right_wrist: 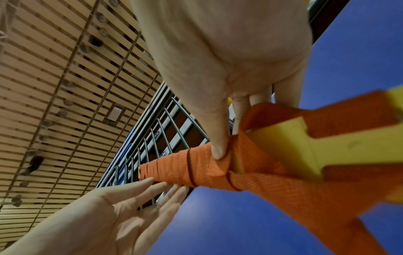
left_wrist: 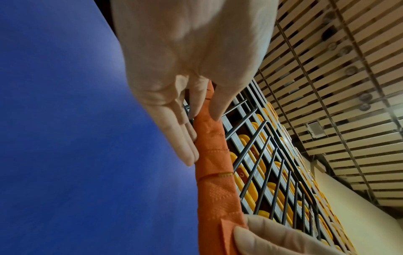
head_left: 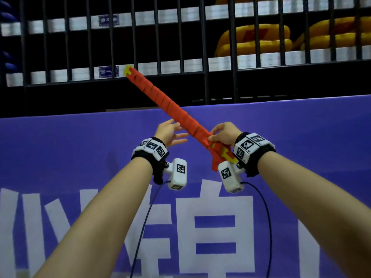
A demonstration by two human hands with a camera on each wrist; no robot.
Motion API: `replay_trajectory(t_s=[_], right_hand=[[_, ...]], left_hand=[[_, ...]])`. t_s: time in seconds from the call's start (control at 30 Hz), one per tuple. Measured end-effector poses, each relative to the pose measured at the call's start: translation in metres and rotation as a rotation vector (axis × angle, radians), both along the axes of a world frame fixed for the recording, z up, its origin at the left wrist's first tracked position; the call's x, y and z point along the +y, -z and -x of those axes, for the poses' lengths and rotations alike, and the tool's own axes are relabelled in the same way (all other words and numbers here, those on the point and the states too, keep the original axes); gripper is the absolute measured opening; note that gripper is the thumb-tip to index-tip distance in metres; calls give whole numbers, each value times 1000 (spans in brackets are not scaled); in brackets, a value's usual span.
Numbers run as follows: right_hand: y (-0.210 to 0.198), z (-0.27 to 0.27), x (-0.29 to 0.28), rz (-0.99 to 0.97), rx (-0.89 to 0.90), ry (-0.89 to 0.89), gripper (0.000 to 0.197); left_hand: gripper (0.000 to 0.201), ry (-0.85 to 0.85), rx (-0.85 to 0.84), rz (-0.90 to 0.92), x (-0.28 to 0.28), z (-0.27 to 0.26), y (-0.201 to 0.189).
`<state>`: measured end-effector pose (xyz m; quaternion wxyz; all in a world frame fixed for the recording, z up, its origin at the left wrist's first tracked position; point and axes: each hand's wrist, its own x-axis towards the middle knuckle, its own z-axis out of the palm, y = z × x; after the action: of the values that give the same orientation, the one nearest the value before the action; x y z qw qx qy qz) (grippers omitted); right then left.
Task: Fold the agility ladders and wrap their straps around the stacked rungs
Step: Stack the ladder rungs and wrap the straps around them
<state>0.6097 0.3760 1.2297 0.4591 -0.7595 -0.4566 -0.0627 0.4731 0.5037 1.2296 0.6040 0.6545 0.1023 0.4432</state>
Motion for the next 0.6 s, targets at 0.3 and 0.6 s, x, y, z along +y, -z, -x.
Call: replay_trajectory(t_s=[0.3, 0.6], right_hand=[[-45, -26, 44, -54, -130, 226, 9], [-82, -44, 77, -118, -380, 482, 16]], left_hand=[[45, 143, -29, 11, 56, -23, -47], [65, 199, 89, -96, 81, -63, -81]])
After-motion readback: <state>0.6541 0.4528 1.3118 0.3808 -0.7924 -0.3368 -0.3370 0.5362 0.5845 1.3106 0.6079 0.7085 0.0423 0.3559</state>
